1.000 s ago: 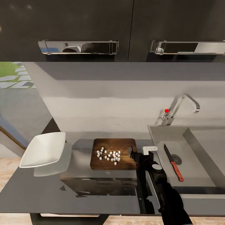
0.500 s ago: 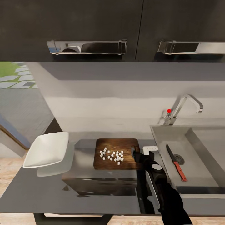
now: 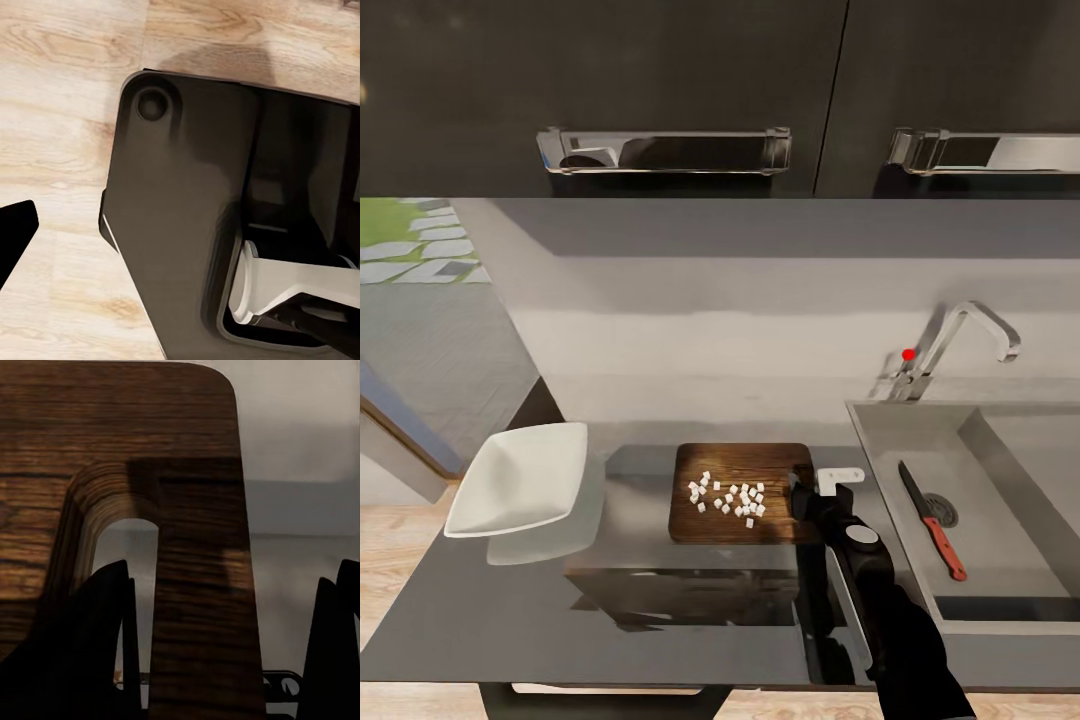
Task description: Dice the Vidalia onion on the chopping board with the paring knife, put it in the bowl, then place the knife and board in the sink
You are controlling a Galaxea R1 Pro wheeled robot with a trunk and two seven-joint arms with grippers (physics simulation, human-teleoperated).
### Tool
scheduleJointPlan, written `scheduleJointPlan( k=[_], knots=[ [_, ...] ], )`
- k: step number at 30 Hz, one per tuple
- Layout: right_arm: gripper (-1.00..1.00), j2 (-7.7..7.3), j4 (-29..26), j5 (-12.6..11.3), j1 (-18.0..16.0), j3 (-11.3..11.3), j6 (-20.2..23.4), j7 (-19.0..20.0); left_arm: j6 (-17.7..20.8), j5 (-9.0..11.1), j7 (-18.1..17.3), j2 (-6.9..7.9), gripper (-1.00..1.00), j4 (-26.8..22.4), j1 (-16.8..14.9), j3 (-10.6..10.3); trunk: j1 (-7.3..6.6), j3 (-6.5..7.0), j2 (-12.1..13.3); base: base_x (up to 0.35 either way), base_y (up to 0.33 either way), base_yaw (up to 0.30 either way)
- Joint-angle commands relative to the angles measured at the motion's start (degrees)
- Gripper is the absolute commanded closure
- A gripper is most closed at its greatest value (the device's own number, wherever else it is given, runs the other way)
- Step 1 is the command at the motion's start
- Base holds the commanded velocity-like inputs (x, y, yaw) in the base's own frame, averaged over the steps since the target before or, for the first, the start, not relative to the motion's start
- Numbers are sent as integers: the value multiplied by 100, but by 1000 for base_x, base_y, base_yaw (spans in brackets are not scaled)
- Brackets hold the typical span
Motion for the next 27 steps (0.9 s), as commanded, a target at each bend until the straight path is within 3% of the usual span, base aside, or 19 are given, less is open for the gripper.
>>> scheduleJointPlan(
  k=[1, 11, 12, 27],
  knots=[
    [-100, 0, 81, 36, -3, 5, 50, -4, -11, 57, 20, 0, -100, -7, 2, -13, 5, -10, -8, 0, 0, 0],
    [-100, -3, 69, 36, -3, 14, 48, -3, -11, 59, 20, -1, -100, -7, 2, -13, 5, -10, -8, 0, 0, 0],
    [100, -5, 58, 36, -3, 20, 43, -3, -11, 58, 20, 0, -100, -7, 2, -13, 5, -10, -8, 0, 0, 0],
    [100, -3, 37, 36, -3, 5, 33, -10, -11, 59, 20, -1, -100, -7, 2, -13, 5, -10, -8, 0, 0, 0]
  ],
)
